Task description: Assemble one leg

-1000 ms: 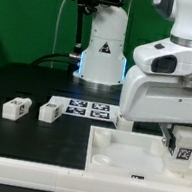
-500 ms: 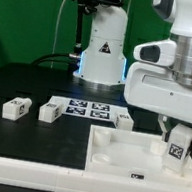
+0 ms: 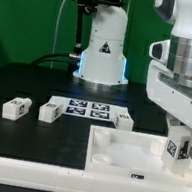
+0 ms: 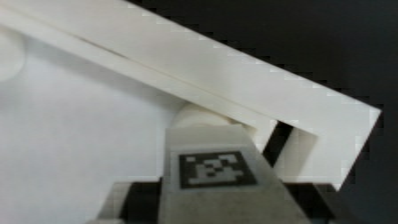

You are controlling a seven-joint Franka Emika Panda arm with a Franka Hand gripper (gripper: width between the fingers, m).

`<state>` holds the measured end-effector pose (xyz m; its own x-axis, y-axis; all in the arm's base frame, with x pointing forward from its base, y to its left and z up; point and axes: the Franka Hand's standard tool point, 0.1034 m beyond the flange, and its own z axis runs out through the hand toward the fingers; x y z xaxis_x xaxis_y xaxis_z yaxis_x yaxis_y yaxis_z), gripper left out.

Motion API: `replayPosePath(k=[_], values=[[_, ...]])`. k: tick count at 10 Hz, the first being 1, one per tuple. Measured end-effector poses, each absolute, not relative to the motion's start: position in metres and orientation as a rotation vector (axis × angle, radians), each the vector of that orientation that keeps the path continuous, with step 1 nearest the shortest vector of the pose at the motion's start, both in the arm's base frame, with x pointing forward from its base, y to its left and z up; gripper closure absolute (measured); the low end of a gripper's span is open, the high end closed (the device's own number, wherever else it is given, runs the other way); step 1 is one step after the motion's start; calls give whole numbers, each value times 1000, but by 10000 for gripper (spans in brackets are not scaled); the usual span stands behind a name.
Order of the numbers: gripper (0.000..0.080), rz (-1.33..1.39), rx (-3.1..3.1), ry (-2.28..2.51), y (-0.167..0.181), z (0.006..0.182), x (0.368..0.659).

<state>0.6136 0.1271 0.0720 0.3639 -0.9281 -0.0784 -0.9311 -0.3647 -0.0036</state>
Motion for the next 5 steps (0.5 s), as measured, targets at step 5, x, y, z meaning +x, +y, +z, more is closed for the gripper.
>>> replayPosePath(k=[5], values=[[166,76,-2816,1251,130,71,613]])
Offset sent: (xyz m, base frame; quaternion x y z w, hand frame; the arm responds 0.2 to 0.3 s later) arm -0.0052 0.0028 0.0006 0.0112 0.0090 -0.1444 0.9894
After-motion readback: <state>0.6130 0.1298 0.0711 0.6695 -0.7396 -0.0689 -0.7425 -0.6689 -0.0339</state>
